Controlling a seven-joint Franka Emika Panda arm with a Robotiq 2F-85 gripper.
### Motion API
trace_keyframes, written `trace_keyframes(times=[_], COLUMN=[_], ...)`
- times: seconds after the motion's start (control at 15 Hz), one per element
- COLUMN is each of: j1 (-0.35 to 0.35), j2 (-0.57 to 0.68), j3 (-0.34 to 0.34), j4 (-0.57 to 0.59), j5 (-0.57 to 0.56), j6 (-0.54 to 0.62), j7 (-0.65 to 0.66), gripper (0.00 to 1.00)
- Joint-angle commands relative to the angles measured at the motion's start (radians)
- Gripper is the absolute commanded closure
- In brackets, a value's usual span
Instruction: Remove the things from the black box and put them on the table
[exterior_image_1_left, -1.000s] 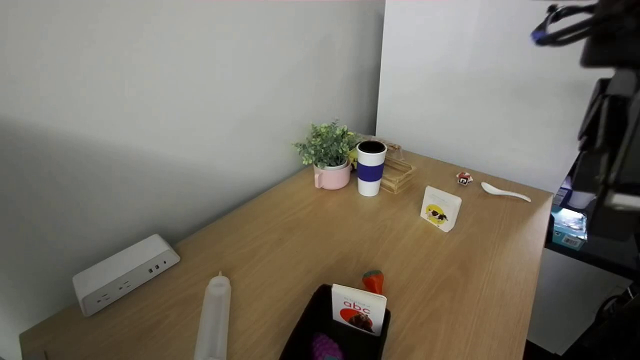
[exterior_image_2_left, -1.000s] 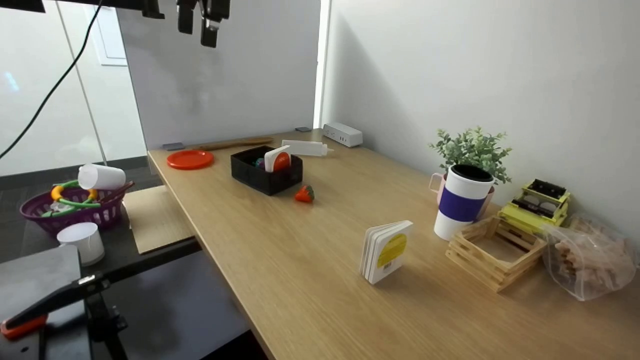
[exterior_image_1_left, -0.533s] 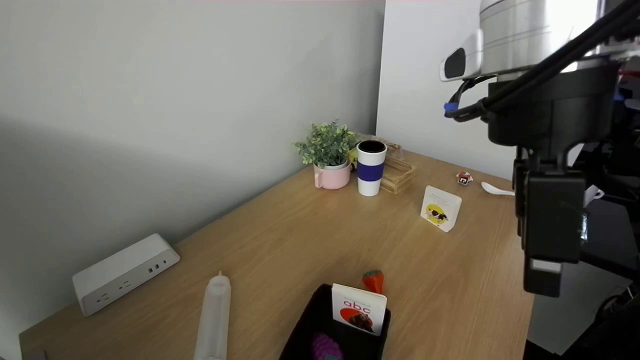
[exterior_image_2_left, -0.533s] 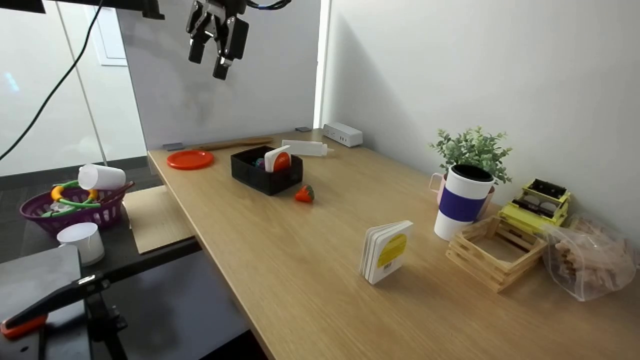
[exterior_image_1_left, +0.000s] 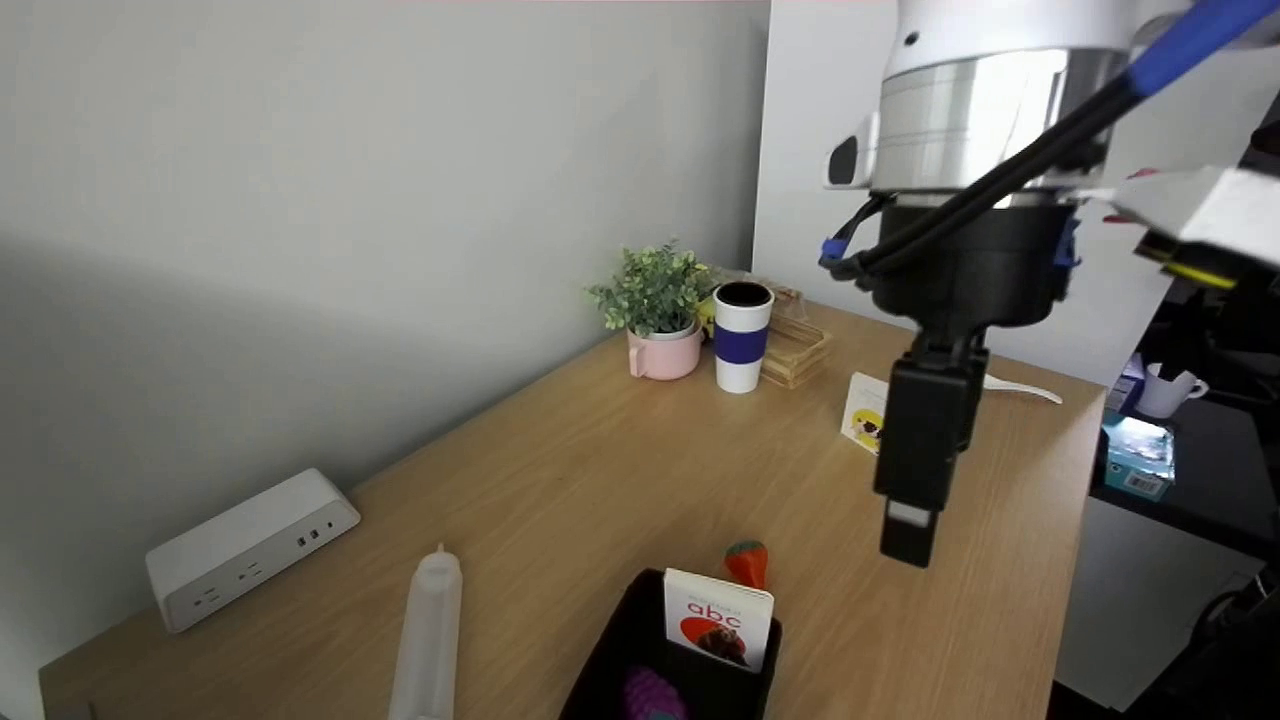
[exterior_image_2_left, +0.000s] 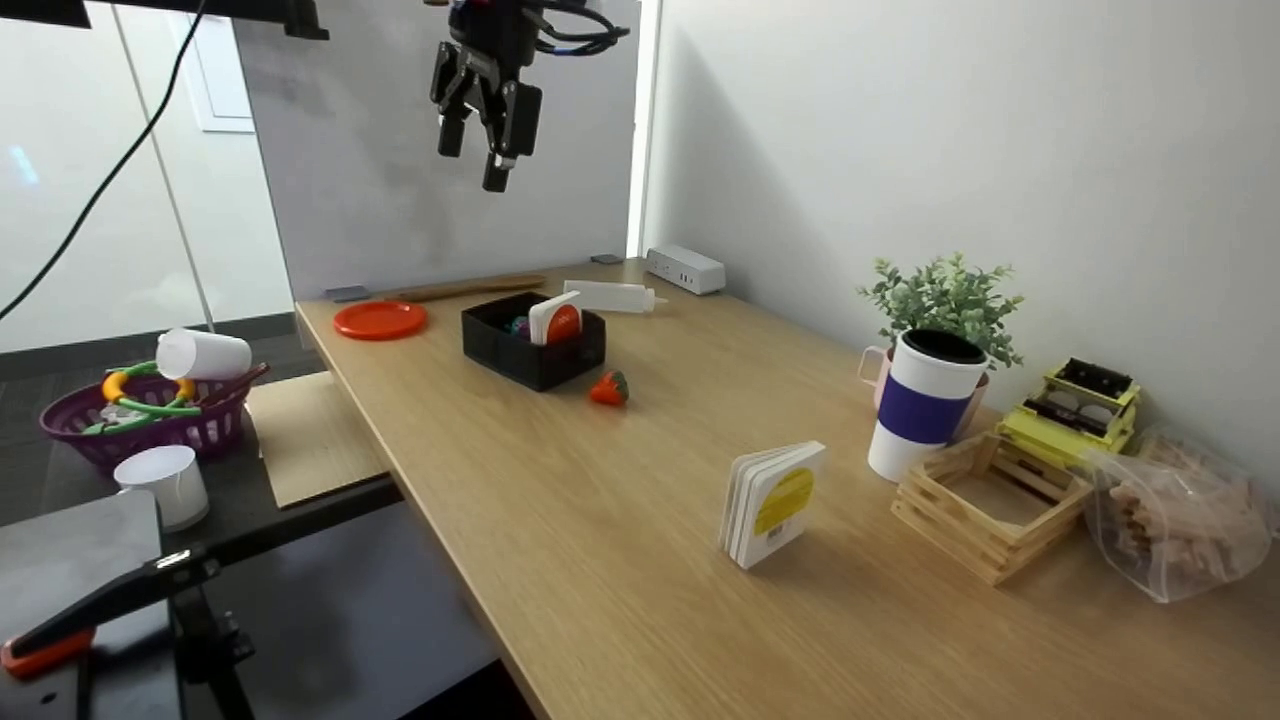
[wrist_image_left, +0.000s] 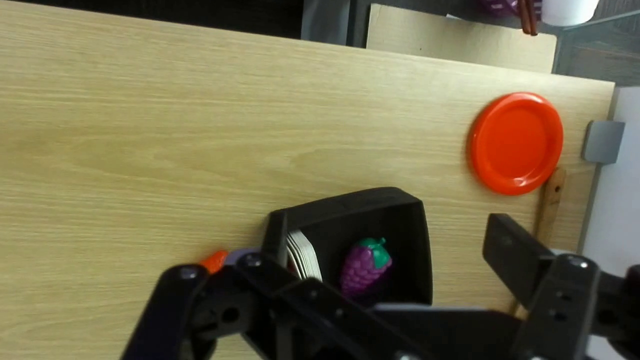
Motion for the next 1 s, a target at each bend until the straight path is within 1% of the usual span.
trace_keyframes(times=[0.0, 0.2, 0.33, 0.4, 0.53, 0.73, 0.8, 0.93], j1=[0.027, 0.039, 0.04, 0.038, 0.041, 0.042, 0.049, 0.039], j2=[0.131, 0.221, 0.281, 0.218, 0.263, 0.278, 0.272, 0.31], j3=[-0.018, -0.026, -0.026, -0.025, -0.026, -0.026, -0.028, -0.035], j4=[0.073, 0.134, 0.188, 0.116, 0.15, 0.168, 0.164, 0.206], j5=[-0.023, -0.056, -0.061, -0.044, -0.046, -0.046, -0.066, -0.069], j6=[0.061, 0.056, -0.006, 0.044, 0.034, 0.028, 0.039, 0.029], j7=[-0.007, -0.006, -0.023, -0.007, -0.011, -0.013, -0.019, -0.035], gripper=[0.0, 0.0, 0.0, 0.0, 0.0, 0.0, 0.0, 0.0])
